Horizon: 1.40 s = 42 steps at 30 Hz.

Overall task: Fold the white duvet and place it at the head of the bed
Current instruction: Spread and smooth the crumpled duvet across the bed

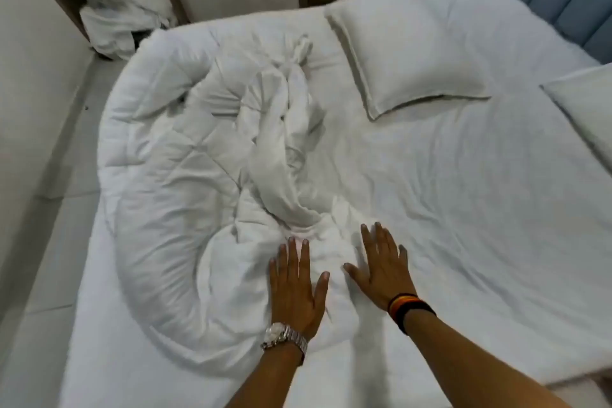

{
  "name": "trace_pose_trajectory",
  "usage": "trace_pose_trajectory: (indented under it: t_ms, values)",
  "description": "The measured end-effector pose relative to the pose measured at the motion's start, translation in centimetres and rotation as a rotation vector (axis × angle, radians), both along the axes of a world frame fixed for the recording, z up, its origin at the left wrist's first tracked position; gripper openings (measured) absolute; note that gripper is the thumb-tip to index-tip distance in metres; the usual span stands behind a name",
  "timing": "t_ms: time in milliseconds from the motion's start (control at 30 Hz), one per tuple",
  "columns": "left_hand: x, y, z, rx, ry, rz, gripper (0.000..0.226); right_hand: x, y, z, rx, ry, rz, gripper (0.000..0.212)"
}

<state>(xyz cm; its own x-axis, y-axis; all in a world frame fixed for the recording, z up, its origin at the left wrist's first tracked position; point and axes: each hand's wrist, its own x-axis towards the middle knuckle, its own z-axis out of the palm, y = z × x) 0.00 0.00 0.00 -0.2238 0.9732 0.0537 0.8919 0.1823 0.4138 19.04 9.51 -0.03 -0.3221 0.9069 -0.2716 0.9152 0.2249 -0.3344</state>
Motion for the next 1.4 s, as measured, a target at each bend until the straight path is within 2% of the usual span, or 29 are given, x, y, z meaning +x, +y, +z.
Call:
trace_pose_trajectory:
  t_ms: [67,100,200,300,367,433,500,567,600,700,767,833,933,1133,1400]
  values:
    - [1.1,0.8,-1.4,-0.023,-0.035,0.050,0.074,0.6,0.5,-2.0,-0.033,0.026,0.011,0.099]
    - [1.2,0.9,-2.2,-0.031,-0.027,0.073,0.074,0.6,0.7,-2.9,-0.033,0.038,0.020,0.092]
    - [1.1,0.9,-3.4,-0.066,-0.012,0.094,0.073,0.0,1.2,-3.2,0.007,0.121,0.072,0.052]
    - [0.7,1.2,-2.9,-0.037,0.022,0.095,0.072,-0.6,2.0,-1.6,0.172,0.264,0.085,0.027]
    - [0.8,2.2,-1.8,-0.034,0.031,0.095,0.072,0.1,3.6,-0.2,0.305,0.342,-0.035,0.022]
    - [1.5,3.6,-0.9,-0.029,0.036,0.097,0.072,1.1,5.4,0.5,0.314,0.333,-0.158,0.025]
    - [2.3,4.9,-0.6,-0.047,0.032,0.097,0.072,1.8,6.4,0.0,0.197,0.283,-0.252,0.028]
    - [3.0,5.7,-1.4,-0.047,0.046,0.104,0.071,1.5,6.8,-1.6,0.145,0.322,-0.282,0.034]
    - [3.2,5.9,-2.0,-0.051,0.050,0.110,0.072,1.3,7.0,-2.6,0.126,0.370,-0.255,0.046]
    - [3.2,5.7,-4.1,-0.045,0.053,0.132,0.072,0.8,7.9,-4.7,-0.072,0.389,-0.126,0.104]
    - [2.7,5.2,-5.3,-0.044,0.063,0.139,0.072,0.6,8.2,-5.6,-0.129,0.317,-0.009,0.119]
    - [2.4,4.9,-5.7,-0.045,0.061,0.133,0.072,0.5,7.7,-5.8,-0.062,0.264,0.089,0.119]
    - [2.5,3.9,-5.4,-0.038,0.002,0.141,0.072,0.2,5.4,-5.4,0.049,0.296,0.136,0.111]
    - [2.4,0.5,-2.4,-0.025,-0.155,0.111,0.076,0.2,-0.3,-2.8,0.097,0.265,0.176,0.069]
    - [3.6,-7.8,0.3,-0.039,-0.150,-0.042,0.077,4.1,-12.3,1.8,0.096,0.091,0.020,0.069]
